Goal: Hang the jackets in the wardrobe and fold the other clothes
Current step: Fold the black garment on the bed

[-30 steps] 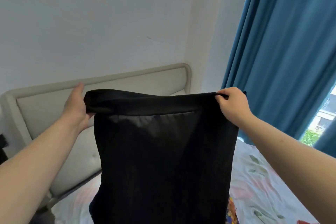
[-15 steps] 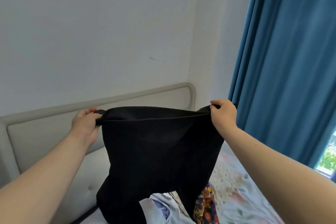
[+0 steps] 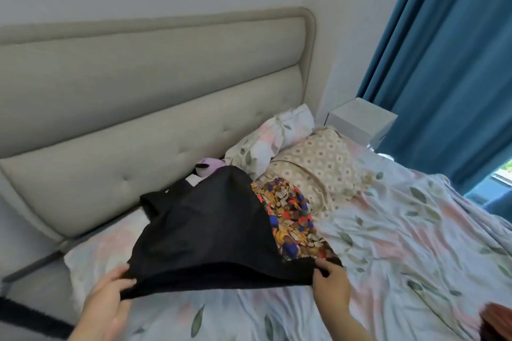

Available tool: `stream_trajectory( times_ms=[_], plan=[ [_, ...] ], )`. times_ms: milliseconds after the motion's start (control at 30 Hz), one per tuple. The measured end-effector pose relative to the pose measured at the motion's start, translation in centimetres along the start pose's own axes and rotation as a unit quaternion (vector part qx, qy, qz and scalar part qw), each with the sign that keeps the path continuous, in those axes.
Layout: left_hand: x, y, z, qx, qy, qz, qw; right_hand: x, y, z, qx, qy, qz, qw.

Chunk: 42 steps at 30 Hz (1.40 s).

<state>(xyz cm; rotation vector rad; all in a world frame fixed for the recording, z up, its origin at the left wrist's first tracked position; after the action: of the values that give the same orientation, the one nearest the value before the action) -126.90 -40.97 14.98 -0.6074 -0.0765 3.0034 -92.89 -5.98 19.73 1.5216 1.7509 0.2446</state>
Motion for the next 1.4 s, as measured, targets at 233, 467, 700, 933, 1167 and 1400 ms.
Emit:
stream_trajectory(
  times_ms=[233, 467, 700, 933, 1167, 1400],
  plan=[
    [-3.1, 4.7, -14.4, 0.421, -0.008, -0.124, 0.898, 2.8, -5.2, 17.8, -0.34, -0.028, -0.172, 0.924],
    [-6.9, 6.2, -23.5, 0.607, -0.023, -0.315, 0.729, 2.8, -8.9, 25.3, -0.447, 0.004, -0.251, 0.858],
    [-11.9, 9.3, -26.1, 0.715, 0.029, -0.433, 0.548, -0.5, -6.6, 31.6, -0.487, -0.069, -0.298, 0.818],
    [-9.9, 4.1, -23.2, 0.775, -0.008, -0.344, 0.531, 2.7, -7.4, 27.2, -0.457, -0.049, -0.305, 0.834],
    [-5.3, -14.8, -23.9, 0.676, -0.268, -0.378, 0.573, 15.2, -10.8, 16.0, -0.292, 0.066, -0.115, 0.947],
    [0.0, -30.7, -27.0, 0.573, -0.379, -0.394, 0.61, 27.2, -12.9, 10.9, -0.163, 0.022, -0.043, 0.985]
  ],
)
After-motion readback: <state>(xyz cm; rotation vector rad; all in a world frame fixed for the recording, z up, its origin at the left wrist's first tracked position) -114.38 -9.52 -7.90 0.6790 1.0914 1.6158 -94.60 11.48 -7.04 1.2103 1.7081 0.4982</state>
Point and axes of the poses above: each hand's wrist, its own x-axis towards the middle knuckle, its own y-axis out of the back of the hand, z = x × y, the point moved 6 cm from there along x, towards the middle knuckle, and after that the axes turned 15 degrees about -y, right-handed, at the moved point
